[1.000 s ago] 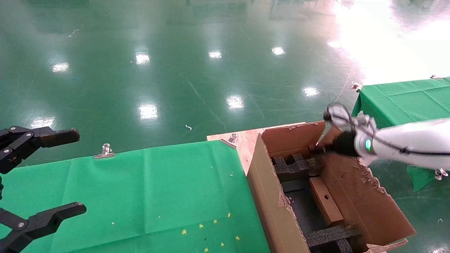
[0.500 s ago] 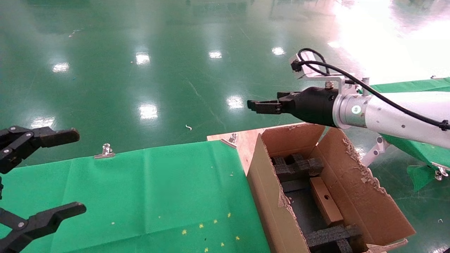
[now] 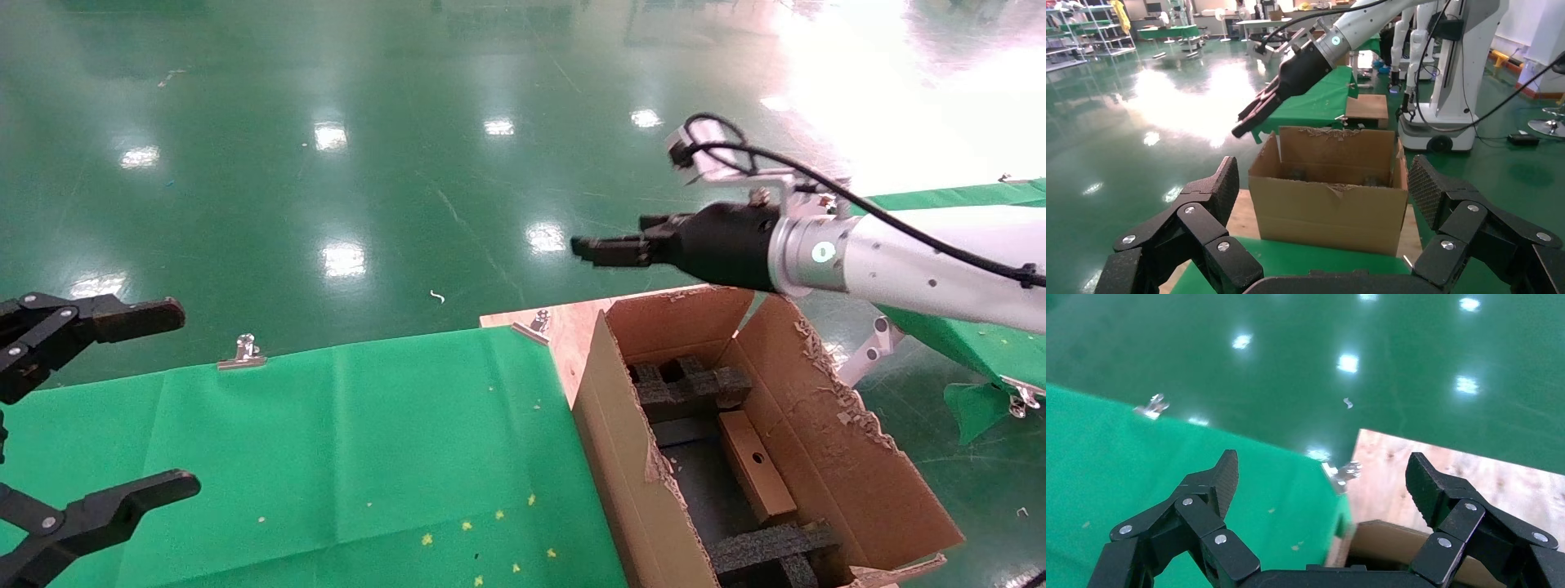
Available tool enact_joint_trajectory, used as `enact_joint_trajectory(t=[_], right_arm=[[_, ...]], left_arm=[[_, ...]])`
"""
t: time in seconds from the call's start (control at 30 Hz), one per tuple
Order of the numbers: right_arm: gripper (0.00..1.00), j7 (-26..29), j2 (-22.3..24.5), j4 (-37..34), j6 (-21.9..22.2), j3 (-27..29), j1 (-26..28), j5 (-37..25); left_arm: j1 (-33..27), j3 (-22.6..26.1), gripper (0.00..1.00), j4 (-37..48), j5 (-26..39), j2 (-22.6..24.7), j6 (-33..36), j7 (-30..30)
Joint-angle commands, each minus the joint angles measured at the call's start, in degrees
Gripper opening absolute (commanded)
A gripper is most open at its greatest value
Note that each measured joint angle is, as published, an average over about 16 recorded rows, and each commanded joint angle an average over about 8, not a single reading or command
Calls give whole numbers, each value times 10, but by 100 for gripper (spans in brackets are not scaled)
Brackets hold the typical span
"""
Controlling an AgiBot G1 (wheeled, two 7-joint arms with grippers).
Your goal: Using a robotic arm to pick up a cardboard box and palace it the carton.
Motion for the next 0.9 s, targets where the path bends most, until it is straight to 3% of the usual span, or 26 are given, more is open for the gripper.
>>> enact_joint_trajectory(t=[0.03,0.9], right_arm=[[100,-19,-2,0,-19,26,-15,9],[100,-332,-30,-27,-325,451,-265,143]], left_arm=[[0,0,100,0,0,0,0,0],[0,0,100,0,0,0,0,0]])
